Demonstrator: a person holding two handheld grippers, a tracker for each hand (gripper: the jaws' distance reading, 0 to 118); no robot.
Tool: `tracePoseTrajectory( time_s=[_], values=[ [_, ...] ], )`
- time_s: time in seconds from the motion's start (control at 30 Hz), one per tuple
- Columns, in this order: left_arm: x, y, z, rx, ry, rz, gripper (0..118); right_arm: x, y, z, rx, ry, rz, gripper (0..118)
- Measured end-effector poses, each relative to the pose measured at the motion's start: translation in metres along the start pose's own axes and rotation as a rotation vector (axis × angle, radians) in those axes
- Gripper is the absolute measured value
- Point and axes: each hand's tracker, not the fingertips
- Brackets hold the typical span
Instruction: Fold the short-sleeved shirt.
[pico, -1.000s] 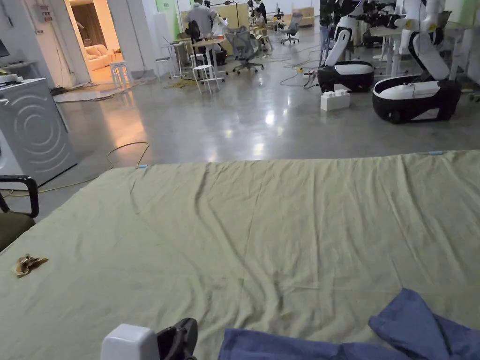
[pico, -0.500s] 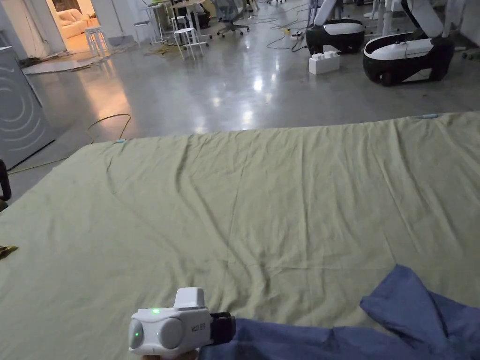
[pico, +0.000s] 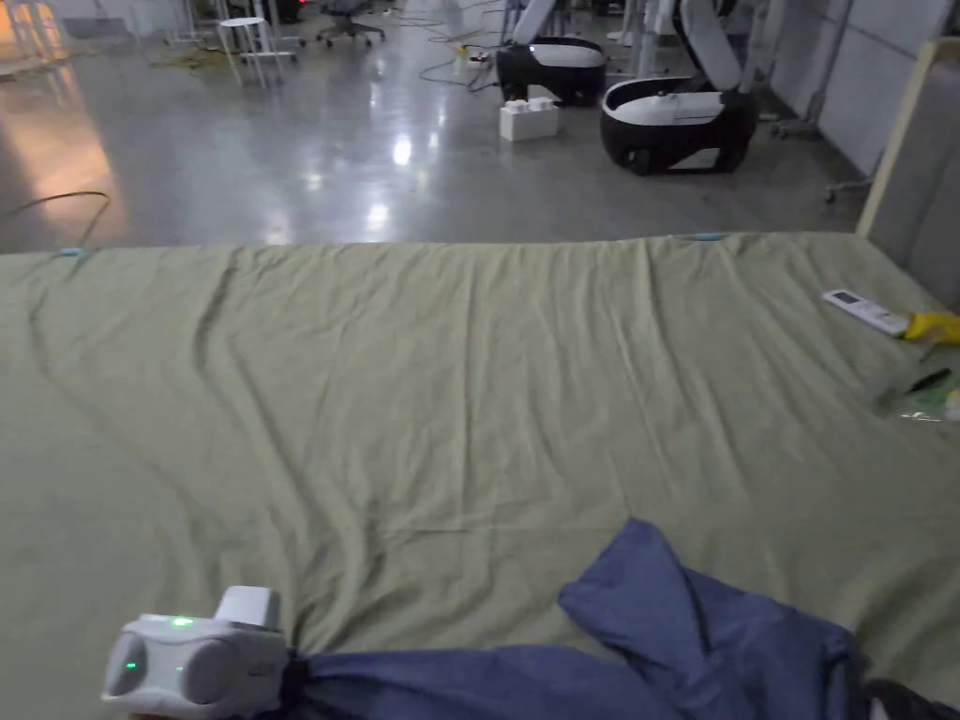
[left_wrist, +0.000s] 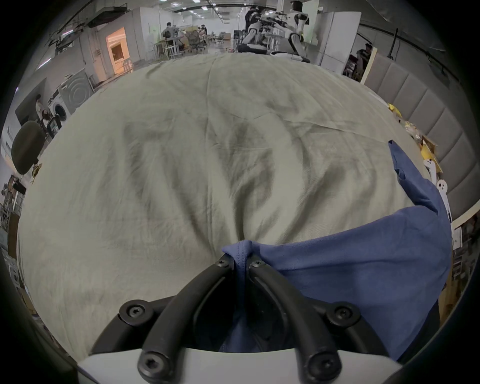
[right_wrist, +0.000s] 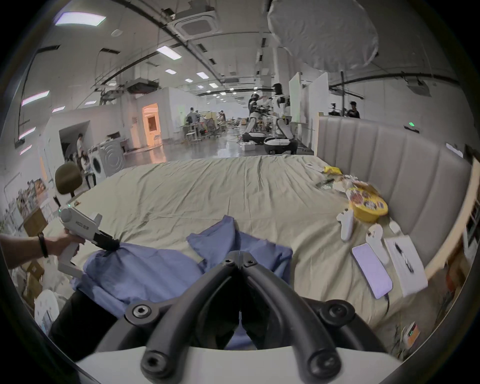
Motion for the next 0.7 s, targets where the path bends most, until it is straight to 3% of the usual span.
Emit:
tracePoseTrajectory(
  time_s=[0.07,0.1,0.13,0.2,0.23,0.27,0.3,0.43,0.53,0.6,0.7],
  values=[
    [0.002,0.006,-0.002,-0.029,0.001,-0.031,8,0.014,0.021,-0.037,-0.087,0.057,0.081,1],
    [0.003,0.008,-0.003,-0.056,-0.002,-0.037,8,0.02,0.032,-0.061,-0.17,0.086,0.124,11],
    [0.003,0.01,-0.003,-0.069,-0.002,-0.044,8,0.027,0.037,-0.081,-0.257,0.112,0.153,30],
    [0.004,0.015,-0.005,-0.09,0.003,-0.062,8,0.034,0.042,-0.13,-0.332,0.098,0.259,84],
    [0.005,0.016,-0.005,-0.097,0.004,-0.065,8,0.033,0.041,-0.148,-0.352,0.059,0.291,91],
    [0.006,0.017,-0.006,-0.105,0.005,-0.073,8,0.037,0.037,-0.17,-0.371,0.036,0.311,90],
    [0.006,0.019,-0.008,-0.114,0.005,-0.085,8,0.041,0.038,-0.194,-0.429,0.075,0.316,89],
    [0.004,0.024,-0.009,-0.137,0.0,-0.091,8,0.052,0.033,-0.27,-0.614,0.123,0.242,89],
    [0.001,0.026,-0.009,-0.148,-0.011,-0.081,8,0.051,0.023,-0.31,-0.694,0.098,0.297,89],
    [0.001,0.027,-0.008,-0.151,-0.015,-0.077,8,0.047,0.013,-0.325,-0.741,0.081,0.367,81],
    [0.001,0.025,-0.008,-0.146,-0.016,-0.075,8,0.046,0.012,-0.321,-0.733,0.115,0.342,79]
  ],
)
